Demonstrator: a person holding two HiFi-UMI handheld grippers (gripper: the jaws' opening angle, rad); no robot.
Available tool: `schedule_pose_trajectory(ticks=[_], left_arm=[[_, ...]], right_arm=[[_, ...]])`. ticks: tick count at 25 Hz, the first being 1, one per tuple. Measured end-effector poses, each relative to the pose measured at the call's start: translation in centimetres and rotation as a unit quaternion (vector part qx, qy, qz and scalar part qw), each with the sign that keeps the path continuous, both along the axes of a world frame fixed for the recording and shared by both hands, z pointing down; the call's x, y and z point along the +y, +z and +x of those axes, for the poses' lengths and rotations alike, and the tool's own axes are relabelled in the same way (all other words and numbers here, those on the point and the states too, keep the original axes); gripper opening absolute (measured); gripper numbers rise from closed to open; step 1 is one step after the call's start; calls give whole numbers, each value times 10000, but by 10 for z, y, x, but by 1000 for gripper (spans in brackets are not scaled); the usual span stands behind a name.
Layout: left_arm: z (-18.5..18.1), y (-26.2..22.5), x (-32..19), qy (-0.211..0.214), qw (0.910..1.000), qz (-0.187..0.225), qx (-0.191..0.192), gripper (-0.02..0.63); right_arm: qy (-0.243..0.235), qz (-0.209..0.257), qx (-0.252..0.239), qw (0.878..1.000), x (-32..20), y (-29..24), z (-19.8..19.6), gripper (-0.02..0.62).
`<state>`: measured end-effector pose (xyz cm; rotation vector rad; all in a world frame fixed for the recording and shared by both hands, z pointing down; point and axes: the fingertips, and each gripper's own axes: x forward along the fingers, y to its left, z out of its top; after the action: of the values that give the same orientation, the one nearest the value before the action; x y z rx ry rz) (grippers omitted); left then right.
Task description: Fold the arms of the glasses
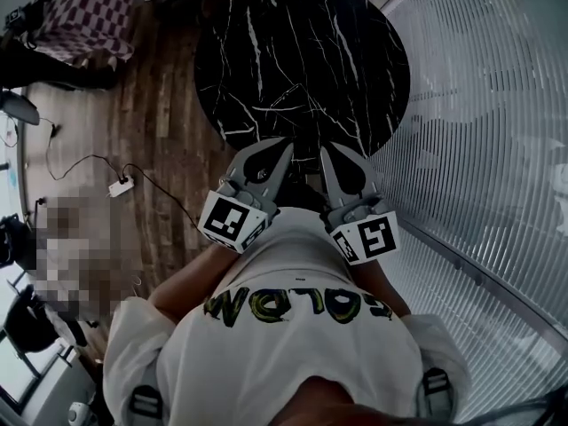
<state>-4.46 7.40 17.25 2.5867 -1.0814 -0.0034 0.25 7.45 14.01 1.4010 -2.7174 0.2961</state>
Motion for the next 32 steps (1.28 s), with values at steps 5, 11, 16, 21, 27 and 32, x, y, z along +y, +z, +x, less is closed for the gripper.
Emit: schedule_pose_trajectory(ticks=[5,11,16,21,27,32], left_arm=[[10,7,-9,-53,9998,-76,-148,0],[18,31,-17,17,9981,-174,-591,1],[14,51,-35,-9,9964,-274,-797,10],[8,87,-51,44,9931,-464,-1076,37],[0,150,-70,100,9862,-769,-1464,47],[-6,198,-92,83,9805,-909,-1740,54]], right_arm=[[-168,-54,44,9998,-7,2,5,3],[-271,-302,152,9991,-24,26,18,3],[-334,-565,404,9970,-45,55,30,3],[-330,-734,562,9952,-60,88,37,3],[-305,-1061,681,9915,-78,147,48,15],[-220,-1225,871,9884,-99,192,61,15]])
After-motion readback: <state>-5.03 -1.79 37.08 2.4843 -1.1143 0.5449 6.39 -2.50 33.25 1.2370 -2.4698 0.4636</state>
